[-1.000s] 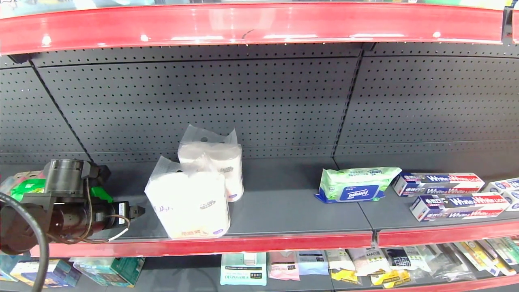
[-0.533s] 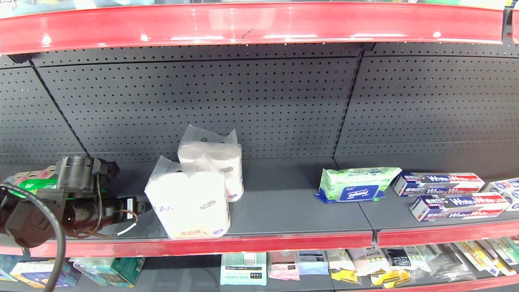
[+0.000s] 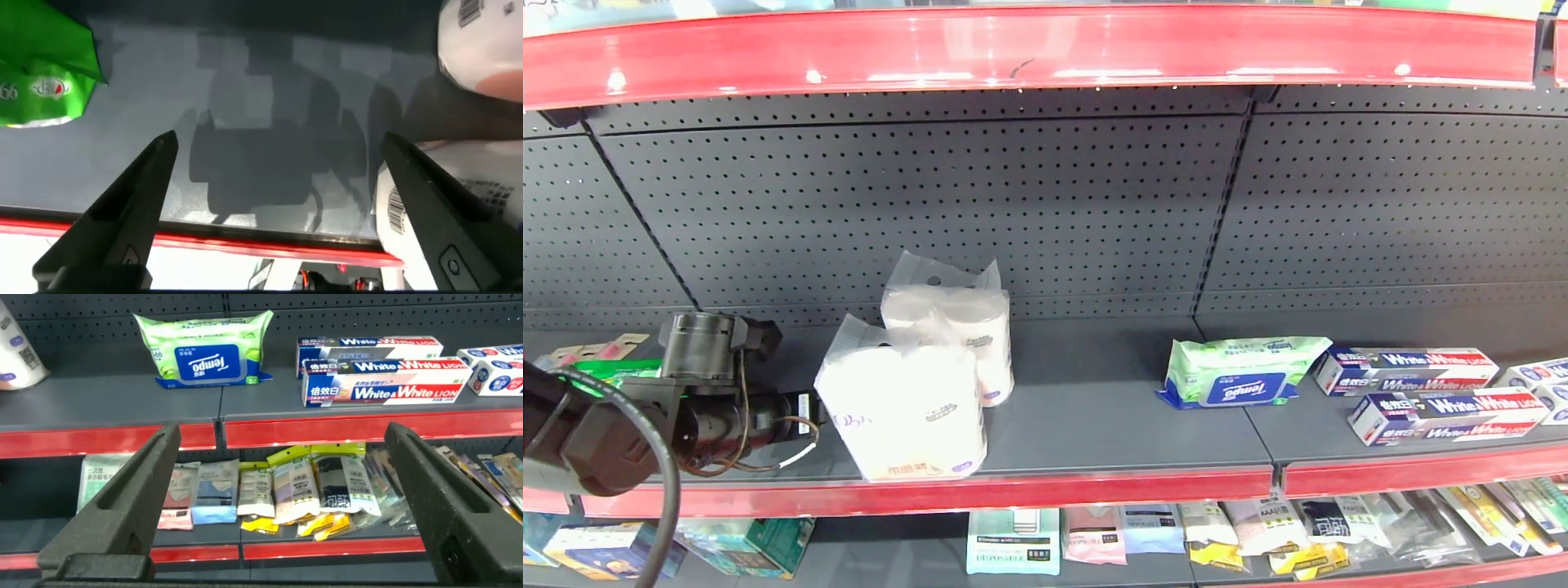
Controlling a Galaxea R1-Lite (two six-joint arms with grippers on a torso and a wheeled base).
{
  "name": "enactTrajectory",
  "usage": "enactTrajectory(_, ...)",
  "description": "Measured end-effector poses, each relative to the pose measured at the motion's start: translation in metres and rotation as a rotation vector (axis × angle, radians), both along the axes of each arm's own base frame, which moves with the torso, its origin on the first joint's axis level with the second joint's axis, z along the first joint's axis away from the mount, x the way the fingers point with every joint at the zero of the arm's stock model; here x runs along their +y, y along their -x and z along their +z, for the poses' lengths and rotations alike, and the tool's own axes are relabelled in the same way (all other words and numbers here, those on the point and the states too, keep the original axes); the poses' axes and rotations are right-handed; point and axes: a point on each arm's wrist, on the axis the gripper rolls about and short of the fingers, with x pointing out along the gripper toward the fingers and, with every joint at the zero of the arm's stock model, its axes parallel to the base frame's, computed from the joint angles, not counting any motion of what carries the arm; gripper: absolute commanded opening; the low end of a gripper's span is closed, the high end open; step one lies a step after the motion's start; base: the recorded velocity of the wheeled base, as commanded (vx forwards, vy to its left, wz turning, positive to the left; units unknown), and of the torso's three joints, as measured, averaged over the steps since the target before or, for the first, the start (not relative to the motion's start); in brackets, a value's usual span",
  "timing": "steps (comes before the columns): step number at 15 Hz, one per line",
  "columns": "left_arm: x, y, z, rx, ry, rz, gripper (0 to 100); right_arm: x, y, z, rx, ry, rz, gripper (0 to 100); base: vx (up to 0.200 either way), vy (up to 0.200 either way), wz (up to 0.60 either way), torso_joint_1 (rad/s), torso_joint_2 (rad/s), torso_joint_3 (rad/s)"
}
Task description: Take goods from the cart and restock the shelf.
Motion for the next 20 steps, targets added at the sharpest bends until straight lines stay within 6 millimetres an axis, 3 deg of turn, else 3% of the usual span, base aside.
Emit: enactTrajectory(20, -0.020, -0.004, 0.000, -0.008, -0.002, -0.057, 100, 0.000, 0.000, 0.000, 0.000, 0.000, 0.000, 100, 0.000, 0.000, 0.00, 0.000, 0.00, 0.000)
